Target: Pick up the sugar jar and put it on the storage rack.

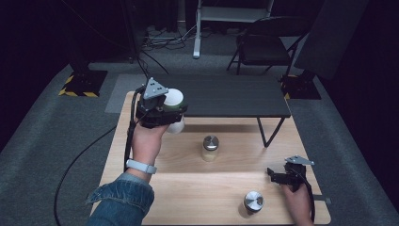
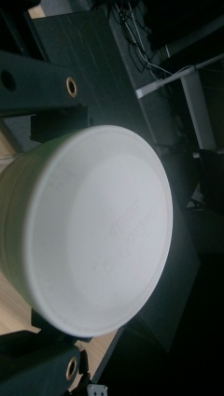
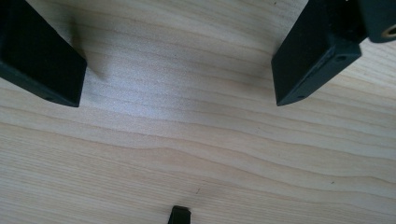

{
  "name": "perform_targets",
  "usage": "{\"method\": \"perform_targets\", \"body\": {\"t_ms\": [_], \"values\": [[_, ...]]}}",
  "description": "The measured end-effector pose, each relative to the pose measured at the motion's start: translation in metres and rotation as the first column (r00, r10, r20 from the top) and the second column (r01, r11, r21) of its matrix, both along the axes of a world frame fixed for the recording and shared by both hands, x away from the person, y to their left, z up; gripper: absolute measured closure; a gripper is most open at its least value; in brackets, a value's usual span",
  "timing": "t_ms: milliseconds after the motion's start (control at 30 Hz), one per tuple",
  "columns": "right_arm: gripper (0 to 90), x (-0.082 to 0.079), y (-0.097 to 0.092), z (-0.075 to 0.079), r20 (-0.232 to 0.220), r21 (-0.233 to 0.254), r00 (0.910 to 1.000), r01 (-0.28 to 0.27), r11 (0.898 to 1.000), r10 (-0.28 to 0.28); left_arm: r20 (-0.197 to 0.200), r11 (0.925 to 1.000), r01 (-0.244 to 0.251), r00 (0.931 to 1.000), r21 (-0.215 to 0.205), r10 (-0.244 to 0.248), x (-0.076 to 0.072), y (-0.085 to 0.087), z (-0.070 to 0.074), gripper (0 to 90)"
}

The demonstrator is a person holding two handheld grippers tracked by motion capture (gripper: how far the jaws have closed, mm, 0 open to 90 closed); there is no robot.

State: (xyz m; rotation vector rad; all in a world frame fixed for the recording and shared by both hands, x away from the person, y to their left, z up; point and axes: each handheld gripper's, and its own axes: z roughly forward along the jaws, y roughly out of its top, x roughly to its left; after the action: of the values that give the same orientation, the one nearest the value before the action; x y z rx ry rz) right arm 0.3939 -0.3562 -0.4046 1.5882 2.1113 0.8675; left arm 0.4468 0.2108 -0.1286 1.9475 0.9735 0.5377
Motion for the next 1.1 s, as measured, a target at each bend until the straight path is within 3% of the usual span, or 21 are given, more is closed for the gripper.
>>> {"method": "perform_targets", "body": {"t_ms": [433,733,967,1100], "values": [[2.8,0.0,0.0,0.0,0.0,0.0,1.0,0.0,1.0,0.0,0.0,0.9996,-0.025,0.9997,-0.009,0.025,0.028,-0.006,0.017,33.6],[2.8,0.0,0.0,0.0,-0.001,0.001,1.0,0.001,1.0,-0.001,-0.023,0.9983,-0.056,0.9982,-0.013,0.056,0.054,-0.006,0.01,33.6],[2.7,0.001,0.0,0.0,0.0,0.0,1.0,0.001,1.0,-0.001,0.003,0.9969,-0.073,0.9973,0.027,0.073,0.065,-0.017,0.002,33.5],[2.8,0.001,0.0,0.0,0.0,0.0,1.0,0.0,1.0,0.0,-0.006,0.9972,-0.074,0.9972,0.011,0.074,0.071,-0.017,-0.004,33.5]]}}
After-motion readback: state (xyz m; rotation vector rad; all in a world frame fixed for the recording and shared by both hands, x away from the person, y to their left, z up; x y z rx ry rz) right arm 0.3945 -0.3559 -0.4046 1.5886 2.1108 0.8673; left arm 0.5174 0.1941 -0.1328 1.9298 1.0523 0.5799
